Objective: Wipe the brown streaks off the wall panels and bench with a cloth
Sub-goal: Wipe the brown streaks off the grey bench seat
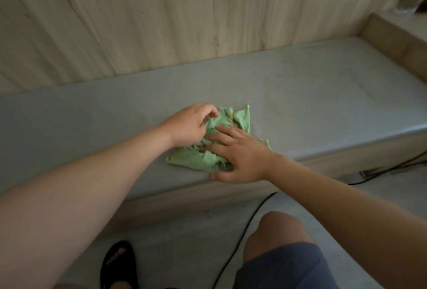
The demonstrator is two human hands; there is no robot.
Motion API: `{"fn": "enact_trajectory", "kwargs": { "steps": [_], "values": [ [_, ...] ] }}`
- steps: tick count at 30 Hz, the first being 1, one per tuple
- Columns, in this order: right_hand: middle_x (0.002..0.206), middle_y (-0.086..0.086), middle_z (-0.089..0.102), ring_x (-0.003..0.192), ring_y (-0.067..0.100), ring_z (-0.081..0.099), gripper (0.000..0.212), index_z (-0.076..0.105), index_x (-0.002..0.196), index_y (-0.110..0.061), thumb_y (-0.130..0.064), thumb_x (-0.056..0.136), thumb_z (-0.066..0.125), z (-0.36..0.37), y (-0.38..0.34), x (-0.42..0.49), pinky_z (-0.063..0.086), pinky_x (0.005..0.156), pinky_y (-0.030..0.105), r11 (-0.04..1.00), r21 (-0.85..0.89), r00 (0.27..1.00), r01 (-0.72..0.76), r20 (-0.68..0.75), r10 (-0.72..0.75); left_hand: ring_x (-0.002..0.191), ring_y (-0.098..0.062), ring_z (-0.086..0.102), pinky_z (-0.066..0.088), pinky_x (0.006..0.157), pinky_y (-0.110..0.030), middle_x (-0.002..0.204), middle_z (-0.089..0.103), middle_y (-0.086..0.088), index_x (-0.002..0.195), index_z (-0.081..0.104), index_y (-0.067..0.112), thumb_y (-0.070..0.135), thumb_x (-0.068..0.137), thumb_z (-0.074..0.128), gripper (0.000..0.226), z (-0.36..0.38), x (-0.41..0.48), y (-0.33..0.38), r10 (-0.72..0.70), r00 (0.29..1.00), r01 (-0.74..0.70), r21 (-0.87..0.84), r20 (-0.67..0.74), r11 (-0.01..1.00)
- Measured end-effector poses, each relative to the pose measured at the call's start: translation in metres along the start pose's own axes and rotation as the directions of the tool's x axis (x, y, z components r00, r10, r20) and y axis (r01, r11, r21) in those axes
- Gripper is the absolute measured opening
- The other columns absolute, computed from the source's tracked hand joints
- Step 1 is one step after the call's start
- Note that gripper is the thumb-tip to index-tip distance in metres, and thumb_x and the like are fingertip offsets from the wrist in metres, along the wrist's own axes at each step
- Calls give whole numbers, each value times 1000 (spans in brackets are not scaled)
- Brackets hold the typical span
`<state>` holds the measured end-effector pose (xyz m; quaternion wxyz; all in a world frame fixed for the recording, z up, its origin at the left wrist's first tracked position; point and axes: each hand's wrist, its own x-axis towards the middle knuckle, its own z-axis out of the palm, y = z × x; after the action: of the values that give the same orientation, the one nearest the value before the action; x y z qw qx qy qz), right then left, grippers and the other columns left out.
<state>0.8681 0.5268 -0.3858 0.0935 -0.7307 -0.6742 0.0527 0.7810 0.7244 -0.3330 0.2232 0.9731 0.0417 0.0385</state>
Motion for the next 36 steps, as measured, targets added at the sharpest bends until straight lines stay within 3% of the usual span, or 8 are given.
{"fn": "enact_trajectory", "kwargs": {
  "steps": [8, 13, 17, 24, 26, 29, 31, 36],
  "values": [
    [117, -1, 64, 116, 6, 57, 42, 73, 119, -11, -21, 86, 50, -64, -16, -25, 41, 106, 19, 648, 737, 923, -189, -91, 373, 127, -21, 50, 37, 115, -38, 131, 57, 5, 131, 62, 21, 26, 73, 60, 59, 4, -22, 1, 105, 958, -88, -75, 266, 993],
    [115, 20, 75, 109, 30, 72, 35, 70, 118, 1, -28, 102, 57, -110, -3, -22, 56, 99, 45, -147, 981, 704, -125, 192, 684, 103, -8, 68, 52, 92, -22, 114, 76, -4, 112, 73, 7, 16, 89, 68, 25, -9, -10, 33, -48, 977, 171, -634, 207, 754],
    [101, 16, 75, 87, 27, 75, 19, 69, 112, -6, -16, 104, 55, -120, 9, -29, 59, 80, 42, -130, 988, 600, -89, 157, 785, 84, -27, 67, 50, 77, -34, 91, 71, -17, 95, 71, 3, 2, 92, 58, 14, -23, 1, 48, -273, 954, 231, -881, 123, 412],
    [106, 23, 73, 88, 30, 74, 26, 69, 112, 2, -14, 102, 51, -133, 24, -48, 63, 75, 38, -270, 962, 615, -35, 234, 753, 88, -27, 73, 61, 81, -37, 110, 72, -21, 124, 65, -6, 9, 92, 67, 35, -53, 13, 51, -147, 944, 326, -901, 295, 286],
    [98, 19, 72, 80, 28, 72, 24, 70, 104, -3, -19, 101, 52, -130, 30, -49, 60, 72, 36, -198, 963, 578, -183, 268, 770, 93, -29, 74, 61, 85, -41, 111, 74, -19, 118, 69, 2, 13, 97, 66, 23, -50, 15, 50, -168, 913, 408, -812, 373, 418],
    [99, 12, 60, 97, 33, 61, 29, 61, 102, -12, -40, 96, 55, -112, 38, -54, 52, 75, 37, 372, 424, 461, -826, 128, 878, 85, -24, 75, 60, 75, -36, 97, 77, -10, 100, 72, 13, 34, 93, 73, 22, -31, 15, 33, -288, 843, 371, -103, 455, 923],
    [129, 15, 52, 125, 38, 49, 50, 54, 132, -12, -46, 95, 54, -89, 31, -51, 47, 98, 45, 541, 107, 534, -834, -86, 841, 85, -24, 71, 56, 71, -32, 94, 75, -6, 89, 69, 15, 36, 92, 66, 21, -21, 15, 21, -322, 887, 230, 289, 330, 929],
    [169, 26, 12, 157, 42, 7, 103, 16, 165, -10, -82, 91, 17, -13, -20, -13, 5, 128, 52, 726, -73, 729, -684, -23, 685, 86, -29, 68, 51, 73, -34, 84, 73, -11, 80, 66, 10, 28, 93, 57, 24, -25, 19, -4, -413, 910, 415, 70, -38, 907]
  ]
}}
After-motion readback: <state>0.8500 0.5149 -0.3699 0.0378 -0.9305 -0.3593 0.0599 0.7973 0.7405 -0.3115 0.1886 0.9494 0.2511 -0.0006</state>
